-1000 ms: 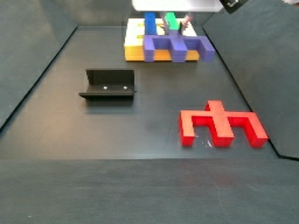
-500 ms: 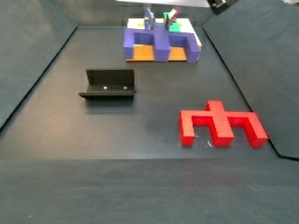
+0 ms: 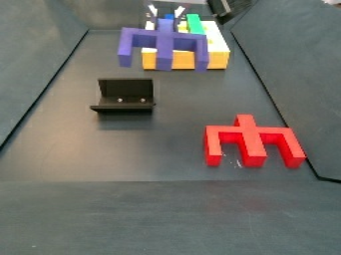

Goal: Pick up the purple object. Move up. Place the purple object on the fixture. Regrasp the purple object. Move to above the board. Insert the purple object.
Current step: Place the purple object on the fixture.

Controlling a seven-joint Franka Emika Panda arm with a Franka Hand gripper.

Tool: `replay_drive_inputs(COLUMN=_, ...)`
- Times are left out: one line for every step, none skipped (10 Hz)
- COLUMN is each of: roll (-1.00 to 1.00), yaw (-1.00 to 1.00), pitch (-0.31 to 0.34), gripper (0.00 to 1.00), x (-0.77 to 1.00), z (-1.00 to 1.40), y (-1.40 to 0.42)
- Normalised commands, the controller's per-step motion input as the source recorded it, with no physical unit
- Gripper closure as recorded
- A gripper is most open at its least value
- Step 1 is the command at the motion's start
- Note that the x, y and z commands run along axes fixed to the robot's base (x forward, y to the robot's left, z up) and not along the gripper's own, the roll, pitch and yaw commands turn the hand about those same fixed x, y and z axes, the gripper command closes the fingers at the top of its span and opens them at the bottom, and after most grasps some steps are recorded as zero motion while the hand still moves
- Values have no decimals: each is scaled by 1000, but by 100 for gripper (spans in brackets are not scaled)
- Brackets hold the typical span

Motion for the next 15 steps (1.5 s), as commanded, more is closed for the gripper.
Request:
replay_drive_inputs(roll=-491, yaw=-340, pitch=180, gripper=100, x=814, z=0, y=114)
replay_drive_inputs(roll=-497, yaw=-337, pitch=177, gripper=100, x=823, z=0, y=114)
replay_drive_inputs(roll=-514, yaw=-357, pitch=100, gripper=100, x=849, z=0, y=111)
replay_drive_inputs(roll=-483, yaw=-371, pitch=69, gripper=100, x=854, z=0, y=129)
replay_drive_inputs(roll=-449, yaw=-323, pitch=97, gripper=100, x=889, z=0, y=126)
replay_drive_inputs(roll=-434, yaw=-237, pitch=126, gripper=100, x=949, z=-20, y=86)
replay_drive_inputs(roll=-289, yaw=-166, pitch=226, gripper=100, x=966, z=-180, y=103)
replay_drive_inputs(roll=-209, yaw=-40, pitch=326, gripper=100, x=980, z=-309, y=134)
replay_drive_inputs(roll=-217, yaw=0, pitch=377, gripper=100, x=977, z=-351, y=157)
replay_drive_inputs(roll=-183, yaw=60, pitch=386, gripper=100, x=923, z=-371, y=117)
replay_drive_inputs(roll=-197, yaw=69, pitch=357, gripper=100, x=926, z=-397, y=109)
replay_drive_inputs(roll=-229, yaw=6, pitch=334, gripper=100, x=989, z=-346, y=111)
replay_drive_inputs(roll=-289, yaw=40, pitch=237, gripper=100, x=957, z=-354, y=91)
replay_drive_inputs(roll=-309, yaw=63, pitch=183, gripper=100, x=946, z=-286, y=80)
replay_drive_inputs(roll=-263, yaw=100, pitch=140, gripper=100, x=934, z=-206, y=74)
